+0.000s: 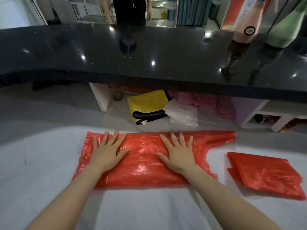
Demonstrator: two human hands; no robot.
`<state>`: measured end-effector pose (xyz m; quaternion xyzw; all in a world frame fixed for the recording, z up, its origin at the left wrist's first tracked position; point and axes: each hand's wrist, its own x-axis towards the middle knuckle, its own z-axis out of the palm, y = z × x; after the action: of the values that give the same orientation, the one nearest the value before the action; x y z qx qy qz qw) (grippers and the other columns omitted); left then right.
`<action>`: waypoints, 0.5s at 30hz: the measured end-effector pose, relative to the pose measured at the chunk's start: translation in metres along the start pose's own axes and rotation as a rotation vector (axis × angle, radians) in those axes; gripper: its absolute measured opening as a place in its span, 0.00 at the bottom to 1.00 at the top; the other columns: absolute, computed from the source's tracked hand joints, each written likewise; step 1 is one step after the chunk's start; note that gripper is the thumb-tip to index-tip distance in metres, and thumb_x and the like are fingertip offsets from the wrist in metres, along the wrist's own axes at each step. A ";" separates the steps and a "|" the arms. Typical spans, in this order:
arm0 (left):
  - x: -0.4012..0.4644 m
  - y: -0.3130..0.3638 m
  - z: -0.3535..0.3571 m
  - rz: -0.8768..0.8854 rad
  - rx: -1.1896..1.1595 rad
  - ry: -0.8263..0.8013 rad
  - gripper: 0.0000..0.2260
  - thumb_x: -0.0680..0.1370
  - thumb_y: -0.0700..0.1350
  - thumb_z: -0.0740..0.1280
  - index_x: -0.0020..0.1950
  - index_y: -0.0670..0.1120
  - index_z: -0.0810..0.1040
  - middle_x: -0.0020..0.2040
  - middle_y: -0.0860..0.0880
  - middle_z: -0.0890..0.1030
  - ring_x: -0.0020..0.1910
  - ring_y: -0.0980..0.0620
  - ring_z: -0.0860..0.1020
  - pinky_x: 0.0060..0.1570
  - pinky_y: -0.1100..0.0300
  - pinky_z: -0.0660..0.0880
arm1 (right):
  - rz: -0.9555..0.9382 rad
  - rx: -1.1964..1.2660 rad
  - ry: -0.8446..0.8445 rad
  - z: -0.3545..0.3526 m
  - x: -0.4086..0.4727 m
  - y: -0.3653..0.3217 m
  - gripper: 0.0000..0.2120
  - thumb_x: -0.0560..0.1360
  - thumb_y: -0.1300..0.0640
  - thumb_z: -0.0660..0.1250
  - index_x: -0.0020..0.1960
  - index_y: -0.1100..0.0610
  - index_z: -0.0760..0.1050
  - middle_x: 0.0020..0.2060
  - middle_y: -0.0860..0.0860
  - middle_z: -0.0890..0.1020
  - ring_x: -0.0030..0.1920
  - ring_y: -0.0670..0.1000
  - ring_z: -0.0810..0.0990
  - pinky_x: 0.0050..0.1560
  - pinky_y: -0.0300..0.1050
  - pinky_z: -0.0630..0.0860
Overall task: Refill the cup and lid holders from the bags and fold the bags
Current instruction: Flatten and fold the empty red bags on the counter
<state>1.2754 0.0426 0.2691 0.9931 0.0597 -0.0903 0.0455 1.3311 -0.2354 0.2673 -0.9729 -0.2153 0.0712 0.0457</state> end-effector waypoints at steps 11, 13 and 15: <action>0.003 -0.009 0.011 -0.012 0.010 -0.007 0.37 0.65 0.78 0.31 0.70 0.65 0.28 0.74 0.59 0.33 0.77 0.47 0.37 0.70 0.35 0.38 | 0.237 -0.061 -0.007 -0.002 -0.008 0.110 0.40 0.67 0.23 0.33 0.76 0.36 0.42 0.79 0.50 0.45 0.77 0.60 0.43 0.73 0.62 0.40; 0.003 -0.008 0.011 -0.014 0.007 -0.016 0.36 0.65 0.77 0.32 0.70 0.65 0.28 0.75 0.59 0.33 0.77 0.47 0.37 0.70 0.35 0.38 | 0.248 -0.070 -0.048 -0.007 -0.008 0.114 0.40 0.67 0.23 0.35 0.76 0.36 0.42 0.79 0.52 0.45 0.77 0.61 0.44 0.74 0.61 0.41; 0.001 -0.007 0.011 -0.021 -0.005 -0.014 0.37 0.66 0.77 0.33 0.70 0.65 0.28 0.75 0.59 0.33 0.77 0.47 0.37 0.71 0.35 0.38 | 0.274 -0.055 -0.040 -0.013 -0.008 0.106 0.38 0.71 0.25 0.39 0.77 0.40 0.45 0.78 0.55 0.47 0.77 0.62 0.44 0.74 0.62 0.42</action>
<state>1.2738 0.0481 0.2576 0.9916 0.0703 -0.0977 0.0477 1.3695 -0.3349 0.2679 -0.9925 -0.0830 0.0901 0.0045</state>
